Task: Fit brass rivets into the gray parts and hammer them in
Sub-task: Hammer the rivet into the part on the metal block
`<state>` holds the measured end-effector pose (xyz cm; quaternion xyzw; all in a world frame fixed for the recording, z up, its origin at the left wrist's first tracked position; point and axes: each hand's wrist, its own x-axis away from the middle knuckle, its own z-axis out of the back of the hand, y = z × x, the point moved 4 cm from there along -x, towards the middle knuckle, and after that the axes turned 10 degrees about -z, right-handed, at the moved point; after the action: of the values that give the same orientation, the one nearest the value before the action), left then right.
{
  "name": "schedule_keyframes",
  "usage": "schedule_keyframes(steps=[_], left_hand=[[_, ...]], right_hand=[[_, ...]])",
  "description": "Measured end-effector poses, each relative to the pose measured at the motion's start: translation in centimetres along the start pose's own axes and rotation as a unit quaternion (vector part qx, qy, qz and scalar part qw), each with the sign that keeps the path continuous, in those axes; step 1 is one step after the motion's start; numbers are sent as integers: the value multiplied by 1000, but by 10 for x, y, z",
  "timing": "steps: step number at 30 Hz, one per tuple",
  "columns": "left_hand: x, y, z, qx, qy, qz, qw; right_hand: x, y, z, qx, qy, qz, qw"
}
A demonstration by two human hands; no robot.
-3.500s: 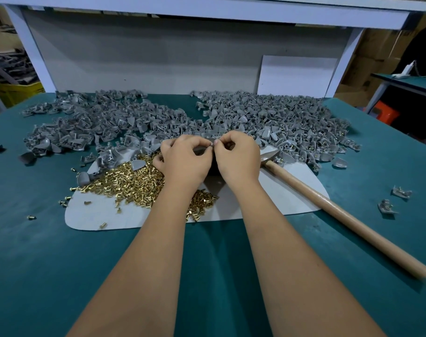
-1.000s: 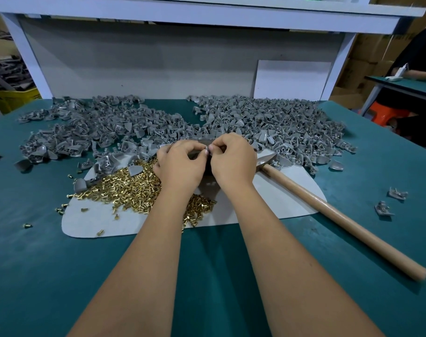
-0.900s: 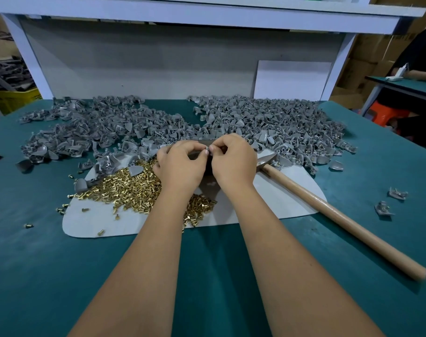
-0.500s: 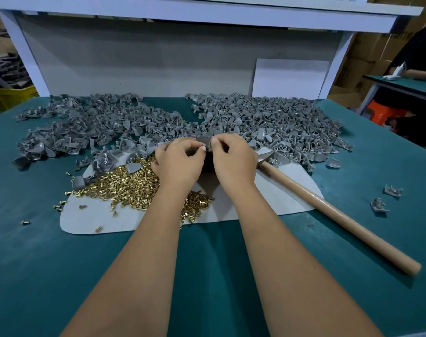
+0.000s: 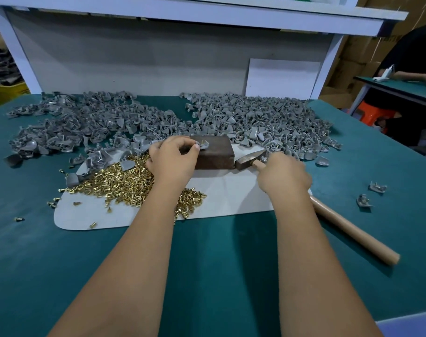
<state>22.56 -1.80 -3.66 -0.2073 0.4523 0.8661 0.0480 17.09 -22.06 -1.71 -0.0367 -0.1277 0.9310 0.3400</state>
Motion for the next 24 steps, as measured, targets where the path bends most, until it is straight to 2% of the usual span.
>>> schedule_keyframes(steps=[7,13,18,21,24], left_hand=[[0,-1,1,7,13,5,1000],[0,0,0,13,12,9,1000],[-1,-1,0,10,9,-1,1000],[-1,-1,0,11,13,-1,1000],[-1,1,-1,8,29,6,1000]], right_hand=[[-3,4,0,-83,8,12,996],[0,0,20,-111,132,44,984],[17,-26,38,-174,202,161,950],[30,-42,43,-182,192,215,940],[33,-51,43,-147,158,227,950]])
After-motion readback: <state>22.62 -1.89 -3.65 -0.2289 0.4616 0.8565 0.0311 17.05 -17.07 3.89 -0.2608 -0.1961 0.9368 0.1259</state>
